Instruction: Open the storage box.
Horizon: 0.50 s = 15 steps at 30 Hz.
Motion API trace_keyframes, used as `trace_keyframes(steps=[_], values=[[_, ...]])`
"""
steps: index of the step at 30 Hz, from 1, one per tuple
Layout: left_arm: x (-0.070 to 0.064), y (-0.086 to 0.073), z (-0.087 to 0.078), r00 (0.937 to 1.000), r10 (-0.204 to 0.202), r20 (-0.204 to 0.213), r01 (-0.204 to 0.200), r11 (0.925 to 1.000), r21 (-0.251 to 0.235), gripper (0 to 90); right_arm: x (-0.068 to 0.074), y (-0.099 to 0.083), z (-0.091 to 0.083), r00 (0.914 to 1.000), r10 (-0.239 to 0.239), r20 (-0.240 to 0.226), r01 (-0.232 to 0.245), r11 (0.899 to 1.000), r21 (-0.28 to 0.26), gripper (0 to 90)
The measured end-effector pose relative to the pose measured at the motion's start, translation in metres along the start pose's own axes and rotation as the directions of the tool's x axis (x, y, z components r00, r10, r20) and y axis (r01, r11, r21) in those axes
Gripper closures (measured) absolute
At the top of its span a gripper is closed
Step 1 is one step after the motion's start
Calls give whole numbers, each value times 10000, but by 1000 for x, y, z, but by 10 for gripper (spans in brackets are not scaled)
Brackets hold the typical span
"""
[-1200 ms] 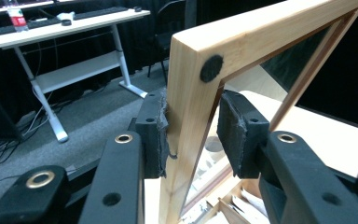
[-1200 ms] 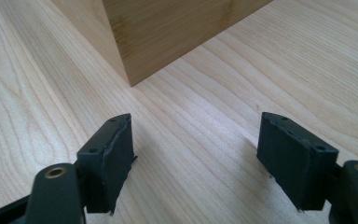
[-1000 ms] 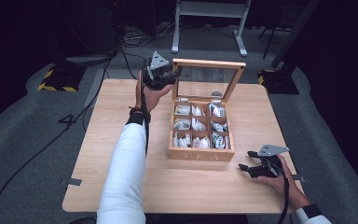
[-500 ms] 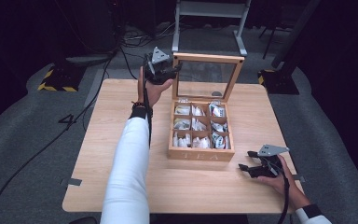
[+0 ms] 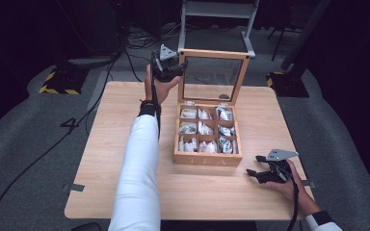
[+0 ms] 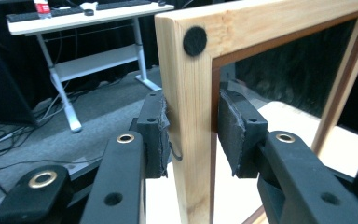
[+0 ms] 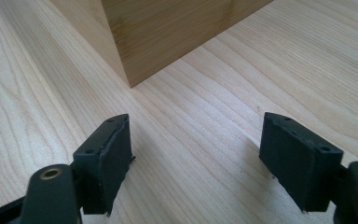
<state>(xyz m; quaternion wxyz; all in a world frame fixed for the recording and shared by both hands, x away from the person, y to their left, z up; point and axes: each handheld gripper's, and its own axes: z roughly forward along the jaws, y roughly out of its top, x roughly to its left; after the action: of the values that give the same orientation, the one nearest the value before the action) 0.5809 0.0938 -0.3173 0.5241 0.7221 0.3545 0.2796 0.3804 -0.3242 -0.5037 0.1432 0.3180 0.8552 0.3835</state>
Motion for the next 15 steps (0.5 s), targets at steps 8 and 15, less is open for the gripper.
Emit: trace_keyframes(steps=[8,15], values=[[6,-4,10,9992,-402,3,402,9991,-139,643,0,1,2,10000,38,19,-38,10000,9,238],[8,-3,18,9994,-308,-180,309,9995,43,635,0,1,2,10000,47,18,-47,10000,12,238]])
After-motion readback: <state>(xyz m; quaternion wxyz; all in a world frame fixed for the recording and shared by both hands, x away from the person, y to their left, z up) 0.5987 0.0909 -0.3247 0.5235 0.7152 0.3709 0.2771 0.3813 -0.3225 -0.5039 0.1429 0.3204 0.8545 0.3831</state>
